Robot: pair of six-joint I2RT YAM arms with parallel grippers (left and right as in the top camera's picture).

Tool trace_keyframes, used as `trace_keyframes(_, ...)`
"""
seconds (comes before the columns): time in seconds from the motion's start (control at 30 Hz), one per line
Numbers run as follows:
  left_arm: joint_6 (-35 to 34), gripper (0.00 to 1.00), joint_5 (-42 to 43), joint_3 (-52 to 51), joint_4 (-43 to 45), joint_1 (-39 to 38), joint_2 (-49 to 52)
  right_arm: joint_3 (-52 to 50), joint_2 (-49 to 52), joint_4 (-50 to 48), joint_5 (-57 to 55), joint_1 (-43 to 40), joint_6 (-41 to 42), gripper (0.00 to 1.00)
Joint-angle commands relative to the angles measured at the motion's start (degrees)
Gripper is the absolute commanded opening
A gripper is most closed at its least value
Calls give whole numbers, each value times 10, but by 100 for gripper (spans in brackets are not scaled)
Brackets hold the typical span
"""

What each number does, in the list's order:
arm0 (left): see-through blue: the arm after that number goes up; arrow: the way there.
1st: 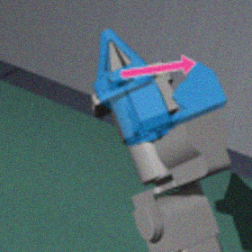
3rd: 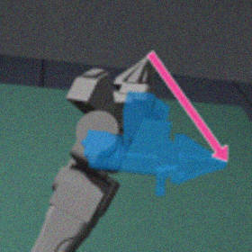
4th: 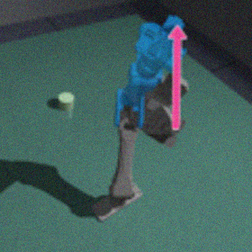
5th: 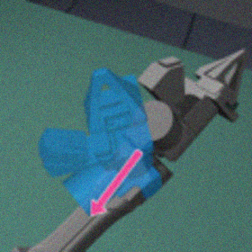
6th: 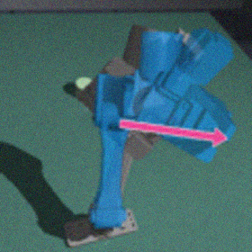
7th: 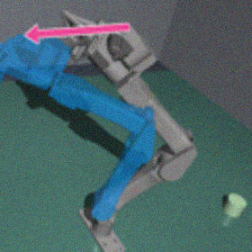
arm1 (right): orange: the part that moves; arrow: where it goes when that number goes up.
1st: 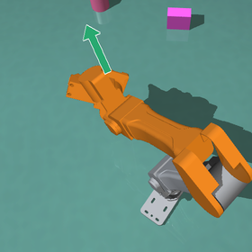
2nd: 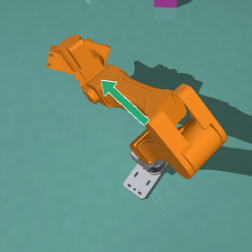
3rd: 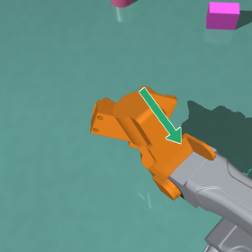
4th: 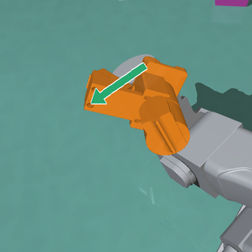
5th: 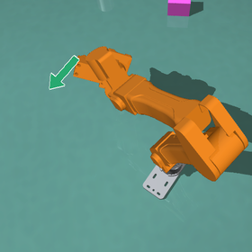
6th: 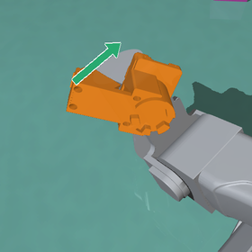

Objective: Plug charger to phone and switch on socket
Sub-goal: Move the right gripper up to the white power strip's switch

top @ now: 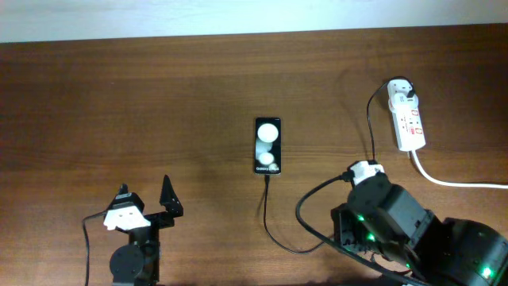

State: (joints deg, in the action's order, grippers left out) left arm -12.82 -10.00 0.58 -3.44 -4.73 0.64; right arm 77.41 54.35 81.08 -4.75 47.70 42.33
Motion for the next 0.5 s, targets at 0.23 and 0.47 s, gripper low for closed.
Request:
trace_keyframes(0.23,142,99,49,-1,-9,1,0,8,-4,31,-80,-2,123,4)
trace_keyframes(0.47,142,99,49,0,-9,1,0,37,2,27,-172,-16,154,4)
